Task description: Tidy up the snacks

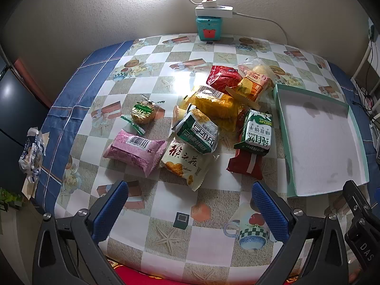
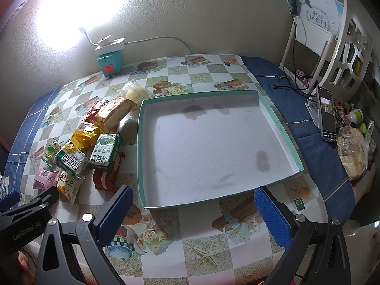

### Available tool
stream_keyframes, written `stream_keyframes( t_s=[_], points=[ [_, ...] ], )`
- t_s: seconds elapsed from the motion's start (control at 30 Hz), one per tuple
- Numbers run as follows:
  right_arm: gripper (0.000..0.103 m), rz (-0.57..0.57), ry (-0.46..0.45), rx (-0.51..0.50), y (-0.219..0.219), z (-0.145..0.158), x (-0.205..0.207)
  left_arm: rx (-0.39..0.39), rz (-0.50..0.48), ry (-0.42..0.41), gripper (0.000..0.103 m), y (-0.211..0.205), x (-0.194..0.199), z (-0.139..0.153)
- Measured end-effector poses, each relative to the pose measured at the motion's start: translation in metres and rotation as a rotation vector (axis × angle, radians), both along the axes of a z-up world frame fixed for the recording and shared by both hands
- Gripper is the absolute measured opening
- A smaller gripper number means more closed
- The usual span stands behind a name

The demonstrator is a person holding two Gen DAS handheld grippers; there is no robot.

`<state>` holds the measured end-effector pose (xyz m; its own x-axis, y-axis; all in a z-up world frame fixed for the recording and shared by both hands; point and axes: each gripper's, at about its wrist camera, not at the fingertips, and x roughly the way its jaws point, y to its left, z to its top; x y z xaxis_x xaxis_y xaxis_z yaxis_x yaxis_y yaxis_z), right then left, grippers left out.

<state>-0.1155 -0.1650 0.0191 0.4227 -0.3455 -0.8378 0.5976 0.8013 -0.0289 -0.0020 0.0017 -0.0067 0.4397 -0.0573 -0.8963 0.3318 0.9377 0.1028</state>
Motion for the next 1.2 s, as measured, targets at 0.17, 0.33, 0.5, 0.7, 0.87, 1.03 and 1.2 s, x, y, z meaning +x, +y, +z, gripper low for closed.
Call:
stream_keyframes(
  t_s=[0.17,0.33,0.5,0.7,0.87,1.03,1.2],
  points=[
    [0.103,-0.001,0.0,-0.001,0.0003,-0.0002,0.0002,-0.002,0.001,0.002,0.103,0.0002,0.0004,0.0],
    [0.103,-0.001,0.0,-0.001,0.0004,-0.0004,0.0002,-0.003,0.002,0.004,0.103,0.0004,0.0007,0.0002],
    [0.103,0.0,0.0,-0.002,0.0007,-0.0002,-0.0002,-0.003,0.002,0.006,0.103,0.0007,0.0008,0.0005],
    [0.103,-0.001,0.0,-0.003,0.0011,-0.0005,-0.0001,-0.004,0.003,0.006,0.103,0.0009,0.001,0.0006],
    [0.103,-0.001,0.0,-0.003,0.0012,-0.001,0.0,-0.004,0.002,0.007,0.103,0.0011,0.0013,0.0006],
    [0.103,-0.002,0.001,-0.001,0.0005,-0.0012,-0.0005,-0.007,0.003,0.008,0.103,0.0019,0.0014,0.0002],
    [0.103,0.0,0.004,-0.002,0.0011,-0.0016,0.0,-0.006,0.004,0.009,0.103,0.0021,0.0014,0.0002]
  ],
)
